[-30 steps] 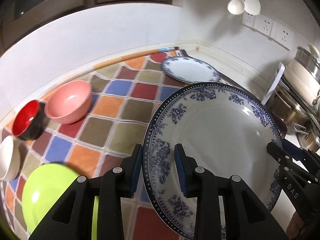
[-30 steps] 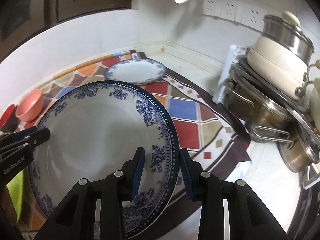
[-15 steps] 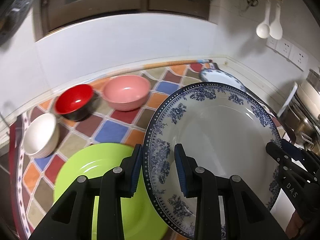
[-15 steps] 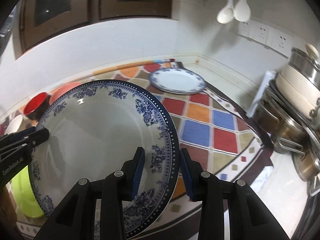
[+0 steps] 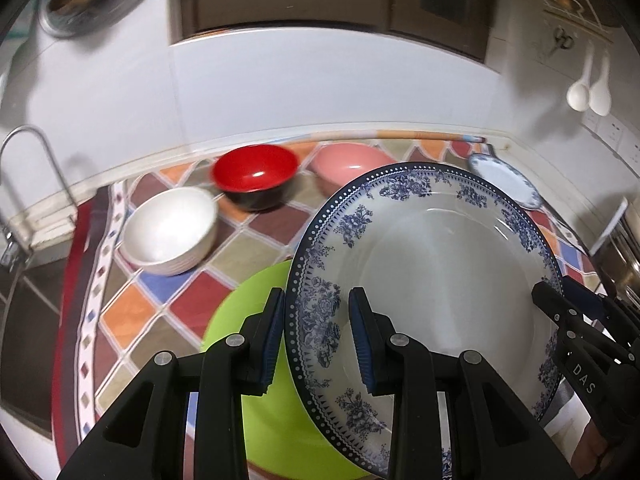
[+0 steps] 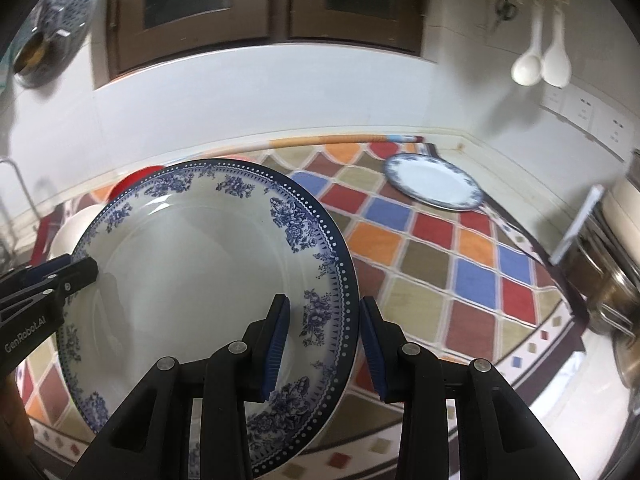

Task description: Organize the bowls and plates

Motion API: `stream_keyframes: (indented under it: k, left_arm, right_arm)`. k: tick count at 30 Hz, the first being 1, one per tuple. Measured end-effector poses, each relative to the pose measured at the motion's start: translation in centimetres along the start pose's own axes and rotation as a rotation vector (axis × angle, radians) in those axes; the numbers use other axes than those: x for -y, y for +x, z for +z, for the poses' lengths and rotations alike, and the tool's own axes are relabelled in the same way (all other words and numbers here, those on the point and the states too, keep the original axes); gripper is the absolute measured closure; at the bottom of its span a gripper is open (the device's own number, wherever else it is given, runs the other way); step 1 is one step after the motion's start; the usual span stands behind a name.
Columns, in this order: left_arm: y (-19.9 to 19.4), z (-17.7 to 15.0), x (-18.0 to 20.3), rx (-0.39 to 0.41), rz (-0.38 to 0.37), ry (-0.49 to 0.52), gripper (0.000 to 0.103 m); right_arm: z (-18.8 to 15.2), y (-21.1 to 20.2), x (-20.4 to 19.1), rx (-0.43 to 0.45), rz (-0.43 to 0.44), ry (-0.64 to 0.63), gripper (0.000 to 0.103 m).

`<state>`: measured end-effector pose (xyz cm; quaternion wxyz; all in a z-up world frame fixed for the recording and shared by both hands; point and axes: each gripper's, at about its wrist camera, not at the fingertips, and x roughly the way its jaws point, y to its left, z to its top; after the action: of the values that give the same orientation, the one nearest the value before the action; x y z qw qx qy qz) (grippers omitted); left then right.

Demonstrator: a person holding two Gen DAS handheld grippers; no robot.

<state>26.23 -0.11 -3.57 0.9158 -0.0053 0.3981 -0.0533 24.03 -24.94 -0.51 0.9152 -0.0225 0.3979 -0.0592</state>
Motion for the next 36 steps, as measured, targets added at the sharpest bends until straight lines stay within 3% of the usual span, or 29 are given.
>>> stream_keyframes:
  k: [11, 19, 36]
  left_arm:
    - [1.1, -2.2, -5.3, -0.047, 0.08, -0.064, 0.071]
    - [3.5, -3.2, -6.7, -0.11, 0.104, -0.086, 0.071]
    - [6.1, -4.0, -6.6, -0.187, 0.101, -0.076, 0.071]
  right_arm:
    - [-0.4, 1.4, -6.0, -0.021, 0.077, -0.081, 0.066]
    - [-0.9, 3.9, -8.8, -0.073, 0.107, -0.12, 0.066]
    - [-2.1, 7.5, -9.3, -0.185, 0.096, -0.124, 0.066]
